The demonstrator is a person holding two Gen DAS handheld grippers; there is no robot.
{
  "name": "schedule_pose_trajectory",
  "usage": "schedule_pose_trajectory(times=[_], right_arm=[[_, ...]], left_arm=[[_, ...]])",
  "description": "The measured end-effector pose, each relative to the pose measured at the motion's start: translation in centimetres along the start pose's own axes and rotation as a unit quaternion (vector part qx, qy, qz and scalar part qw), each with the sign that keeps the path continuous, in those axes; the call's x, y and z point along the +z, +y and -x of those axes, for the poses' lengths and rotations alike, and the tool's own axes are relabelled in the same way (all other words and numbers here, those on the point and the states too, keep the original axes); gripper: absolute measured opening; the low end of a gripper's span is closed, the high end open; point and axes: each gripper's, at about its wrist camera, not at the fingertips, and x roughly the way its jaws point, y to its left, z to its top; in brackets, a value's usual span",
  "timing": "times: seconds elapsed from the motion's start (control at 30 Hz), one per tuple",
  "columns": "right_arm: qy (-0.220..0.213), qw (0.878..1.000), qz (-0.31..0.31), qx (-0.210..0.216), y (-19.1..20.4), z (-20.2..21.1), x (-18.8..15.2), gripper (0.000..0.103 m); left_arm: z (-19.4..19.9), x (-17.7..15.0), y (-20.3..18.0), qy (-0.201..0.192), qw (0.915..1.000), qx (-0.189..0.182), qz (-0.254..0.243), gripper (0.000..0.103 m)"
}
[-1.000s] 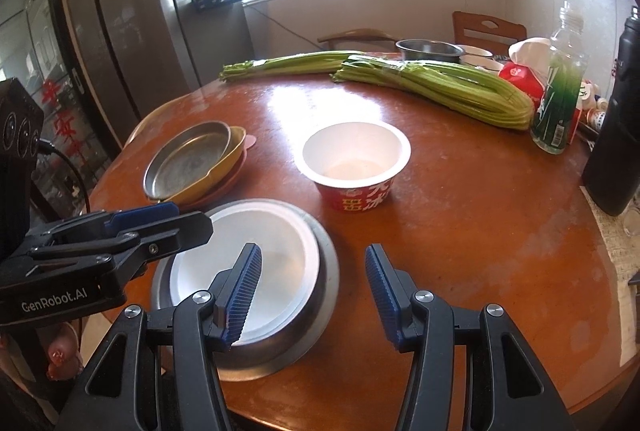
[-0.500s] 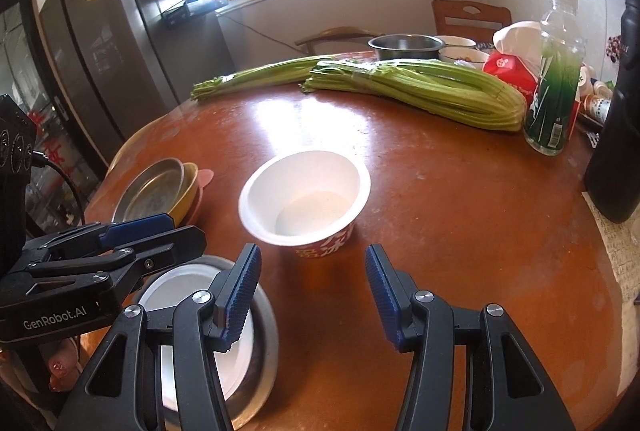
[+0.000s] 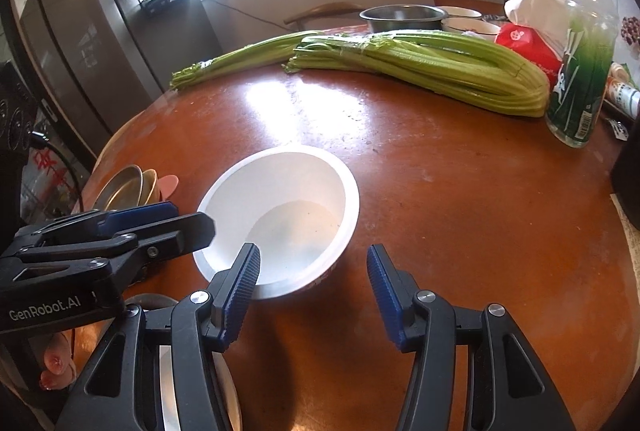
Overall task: Organize plates and bowls
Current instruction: 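Move the left tool to the second red-printed white bowl and grasp its rim, then carry the second white bowl with the left tool and lower it into the first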
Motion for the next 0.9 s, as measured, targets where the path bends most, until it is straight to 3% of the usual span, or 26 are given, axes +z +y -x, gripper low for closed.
schedule_pose_trajectory(times=[0.3,0.73,0.9], right_arm=[[0.002,1.0,0.022,0.007,0.9,-0.6,0.1,0.057],[-0.003,1.0,0.029,0.002,1.0,-0.8,0.2,0.055],[0.007,1.0,0.022,0.012,0.9,-1.3,0.1,0.055]], left_arm=[[-2.9,1.0,0.6,0.038,0.9991,-0.016,0.01,0.05],[-3.4,1.2,1.2,0.044,0.998,-0.041,0.022,0.047],[-4.3,1.1,2.1,0.063,0.9954,-0.054,0.049,0.047]])
